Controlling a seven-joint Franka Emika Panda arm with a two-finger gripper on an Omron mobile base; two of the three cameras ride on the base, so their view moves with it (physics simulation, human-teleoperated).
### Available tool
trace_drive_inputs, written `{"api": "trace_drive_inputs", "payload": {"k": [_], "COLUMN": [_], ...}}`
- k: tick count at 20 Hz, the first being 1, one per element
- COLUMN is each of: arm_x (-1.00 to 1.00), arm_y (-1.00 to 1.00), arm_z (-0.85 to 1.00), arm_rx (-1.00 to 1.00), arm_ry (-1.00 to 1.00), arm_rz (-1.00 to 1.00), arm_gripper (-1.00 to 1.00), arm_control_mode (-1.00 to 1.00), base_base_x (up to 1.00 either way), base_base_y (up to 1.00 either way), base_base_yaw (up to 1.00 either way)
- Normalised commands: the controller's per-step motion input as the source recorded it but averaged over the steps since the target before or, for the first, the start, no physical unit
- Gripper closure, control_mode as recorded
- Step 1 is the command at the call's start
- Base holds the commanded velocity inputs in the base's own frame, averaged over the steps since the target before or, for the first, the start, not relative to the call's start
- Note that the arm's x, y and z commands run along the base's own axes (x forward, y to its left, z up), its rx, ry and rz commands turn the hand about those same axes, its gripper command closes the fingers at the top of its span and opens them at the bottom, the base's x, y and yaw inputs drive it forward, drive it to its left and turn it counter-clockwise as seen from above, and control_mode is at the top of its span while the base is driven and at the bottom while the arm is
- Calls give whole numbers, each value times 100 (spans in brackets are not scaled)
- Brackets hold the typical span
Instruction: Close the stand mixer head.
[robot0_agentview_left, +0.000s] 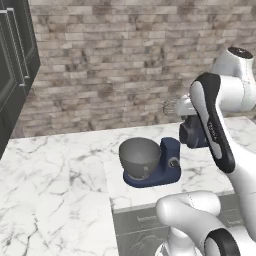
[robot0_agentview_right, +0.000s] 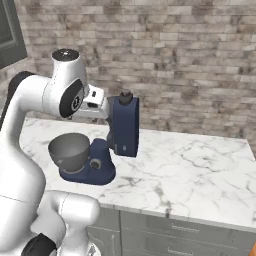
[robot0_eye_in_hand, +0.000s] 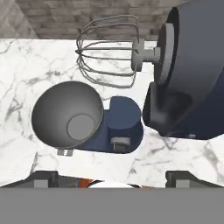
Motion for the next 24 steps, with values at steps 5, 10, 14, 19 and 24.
{"api": "trace_drive_inputs", "payload": {"k": [5,10,14,19,24], "arm_x": [-73,-29,7,73,91], "arm_y": [-90,-94,-71,-38,-8], "arm_z": [42,14,0,-11,-14], "arm_rx": [13,23,25,18,9], "arm_ry": [-12,-16,-21,-28,-32], "arm_rz": [11,16,27,40,48], "arm_gripper": [-100,-100,-100,-100,-100], "arm_control_mode": [-100,-100,-100,-100,-100], "base_base_x": [0,0,0,0,0], "base_base_y": [0,0,0,0,0], "base_base_yaw": [0,0,0,0,0]}}
